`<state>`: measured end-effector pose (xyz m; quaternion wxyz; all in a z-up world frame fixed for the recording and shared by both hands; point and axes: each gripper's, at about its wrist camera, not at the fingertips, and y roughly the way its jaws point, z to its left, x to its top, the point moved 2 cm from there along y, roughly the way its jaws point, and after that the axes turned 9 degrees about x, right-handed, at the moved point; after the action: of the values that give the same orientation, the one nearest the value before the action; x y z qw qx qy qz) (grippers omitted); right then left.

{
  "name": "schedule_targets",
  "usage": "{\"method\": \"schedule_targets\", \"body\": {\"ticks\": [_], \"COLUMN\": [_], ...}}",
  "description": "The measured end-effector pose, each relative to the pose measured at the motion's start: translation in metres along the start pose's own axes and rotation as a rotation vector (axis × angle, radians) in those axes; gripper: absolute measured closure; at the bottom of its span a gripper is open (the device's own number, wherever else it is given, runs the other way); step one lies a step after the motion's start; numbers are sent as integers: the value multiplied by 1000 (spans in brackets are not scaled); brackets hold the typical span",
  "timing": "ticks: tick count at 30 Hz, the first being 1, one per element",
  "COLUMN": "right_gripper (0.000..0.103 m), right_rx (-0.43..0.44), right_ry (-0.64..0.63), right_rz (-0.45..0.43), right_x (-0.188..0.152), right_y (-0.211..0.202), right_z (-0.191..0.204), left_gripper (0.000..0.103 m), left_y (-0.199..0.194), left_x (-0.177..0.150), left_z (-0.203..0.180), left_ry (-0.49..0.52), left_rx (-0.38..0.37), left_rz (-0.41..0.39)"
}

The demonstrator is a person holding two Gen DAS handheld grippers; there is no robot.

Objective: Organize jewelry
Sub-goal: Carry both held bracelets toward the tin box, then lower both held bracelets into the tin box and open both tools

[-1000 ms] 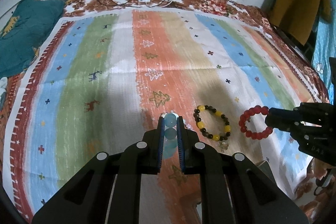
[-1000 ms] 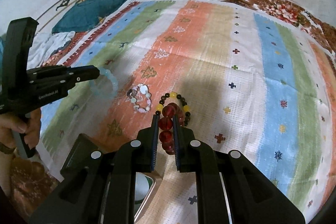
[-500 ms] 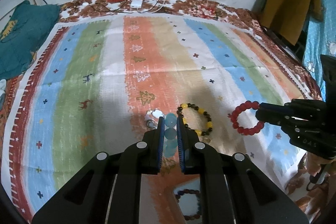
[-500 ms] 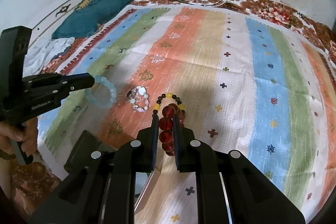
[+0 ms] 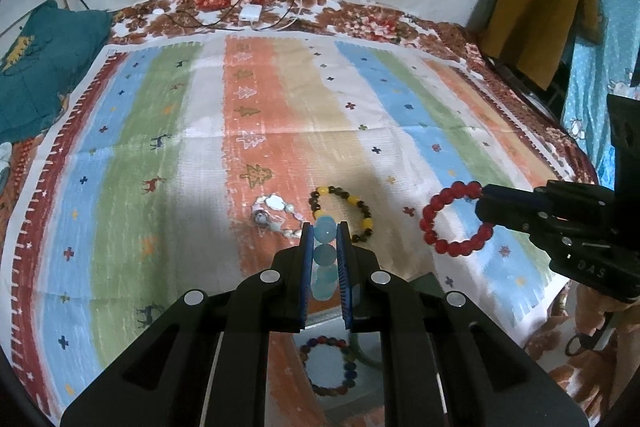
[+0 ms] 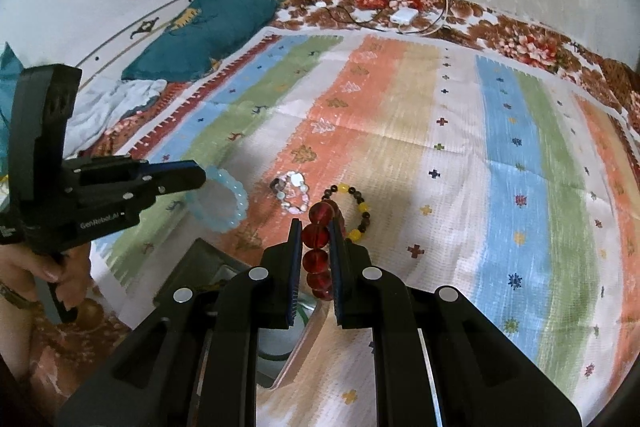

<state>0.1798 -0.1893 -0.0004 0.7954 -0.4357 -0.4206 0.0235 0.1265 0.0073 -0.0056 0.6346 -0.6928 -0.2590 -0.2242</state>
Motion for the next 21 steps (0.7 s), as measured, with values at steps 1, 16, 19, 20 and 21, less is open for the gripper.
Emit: {"method": "schedule_targets", "body": {"ticks": [1, 16, 19, 20, 21], "right_gripper": [89, 89, 89, 89, 89], "right_rx": [3, 50, 66, 72, 78], "right_ry": [0, -40, -57, -60, -62], "right_rz": [-3, -17, -16, -15, -11], "right_x": [0, -18, -24, -25, -27], "right_y": [-1, -17, -20, -21, -21], "right_z": [0, 25, 33, 35, 37], "left_gripper": [92, 92, 92, 92, 92], "left_y": [-3, -33, -37, -38, -40], "left_x": [-2, -25, -31, -33, -36], "left_z": [-1, -17, -17, -18, -18], "left_ry": [0, 12, 11, 10, 10], "left_rx": [-4, -36, -43, -44, -45], "left_rz": [-4, -40, -40, -39, -37]}}
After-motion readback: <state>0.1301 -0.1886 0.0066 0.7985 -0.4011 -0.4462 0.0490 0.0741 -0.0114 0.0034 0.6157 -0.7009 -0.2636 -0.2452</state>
